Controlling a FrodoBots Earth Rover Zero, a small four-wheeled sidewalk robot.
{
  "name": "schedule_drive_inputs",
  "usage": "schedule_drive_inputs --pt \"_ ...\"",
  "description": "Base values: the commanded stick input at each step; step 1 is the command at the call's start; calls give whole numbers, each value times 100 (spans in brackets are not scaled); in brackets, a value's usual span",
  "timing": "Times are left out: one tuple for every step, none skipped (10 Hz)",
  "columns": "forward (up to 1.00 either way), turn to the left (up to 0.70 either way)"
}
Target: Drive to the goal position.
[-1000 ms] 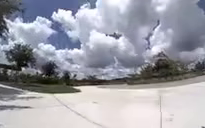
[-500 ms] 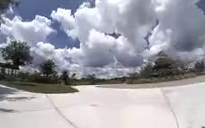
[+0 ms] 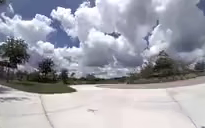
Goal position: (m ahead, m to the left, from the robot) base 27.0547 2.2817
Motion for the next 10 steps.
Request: schedule_drive_inputs --pt "70 0" --pt "70 0" --pt "70 0" --pt "70 0" --pt "70 0" --pt "70 0" --pt "70 0" --pt "70 0" --pt "70 0" --pt "70 10"
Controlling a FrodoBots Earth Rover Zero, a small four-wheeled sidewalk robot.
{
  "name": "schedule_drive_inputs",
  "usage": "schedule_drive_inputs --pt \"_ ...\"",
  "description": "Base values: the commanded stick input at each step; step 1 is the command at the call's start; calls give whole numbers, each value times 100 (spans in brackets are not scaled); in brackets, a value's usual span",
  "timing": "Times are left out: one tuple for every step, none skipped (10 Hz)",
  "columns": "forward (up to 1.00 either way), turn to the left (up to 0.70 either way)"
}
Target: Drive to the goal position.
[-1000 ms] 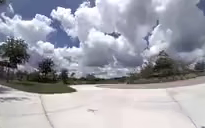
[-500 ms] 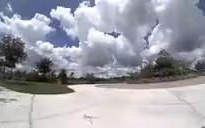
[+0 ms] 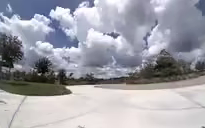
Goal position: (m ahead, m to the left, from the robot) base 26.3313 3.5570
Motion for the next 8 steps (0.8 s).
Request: schedule_drive_inputs --pt "70 29" --pt "70 35" --pt "70 21" --pt "70 3" --pt "70 0" --pt "70 0" --pt "70 0" --pt "70 0"
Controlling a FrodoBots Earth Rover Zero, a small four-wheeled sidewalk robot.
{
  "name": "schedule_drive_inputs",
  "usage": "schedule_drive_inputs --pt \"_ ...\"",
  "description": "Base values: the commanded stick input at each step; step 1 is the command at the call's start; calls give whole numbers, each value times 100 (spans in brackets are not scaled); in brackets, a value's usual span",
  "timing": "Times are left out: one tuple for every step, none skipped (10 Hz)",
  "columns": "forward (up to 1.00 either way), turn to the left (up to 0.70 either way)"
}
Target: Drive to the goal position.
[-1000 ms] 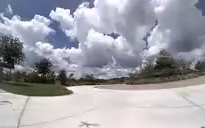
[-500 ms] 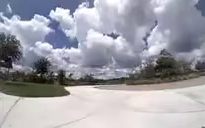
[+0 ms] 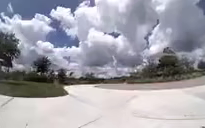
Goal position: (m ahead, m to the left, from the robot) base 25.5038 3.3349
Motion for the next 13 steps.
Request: schedule_drive_inputs --pt "70 0" --pt "70 0" --pt "70 0" --pt "70 0" --pt "70 0" --pt "70 0" --pt "70 0" --pt "70 0" --pt "70 0" --pt "70 0" --pt "70 0" --pt "70 0" --pt "70 0"
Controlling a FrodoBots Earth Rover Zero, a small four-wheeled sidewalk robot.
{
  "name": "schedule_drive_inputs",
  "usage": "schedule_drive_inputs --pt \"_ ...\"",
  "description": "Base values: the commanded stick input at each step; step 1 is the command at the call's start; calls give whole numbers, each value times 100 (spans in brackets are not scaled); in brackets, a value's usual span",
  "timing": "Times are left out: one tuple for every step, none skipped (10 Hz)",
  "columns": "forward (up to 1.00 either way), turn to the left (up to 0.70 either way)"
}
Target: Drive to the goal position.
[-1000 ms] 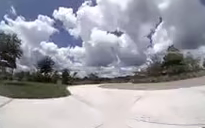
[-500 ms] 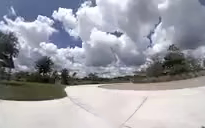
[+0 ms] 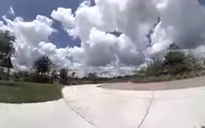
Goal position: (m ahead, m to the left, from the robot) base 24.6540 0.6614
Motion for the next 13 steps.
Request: schedule_drive_inputs --pt "70 0" --pt "70 0" --pt "70 0" --pt "70 0" --pt "70 0" --pt "70 18" --pt "70 35" --pt "70 35" --pt "70 35" --pt "70 35" --pt "70 35" --pt "70 29" --pt "70 2"
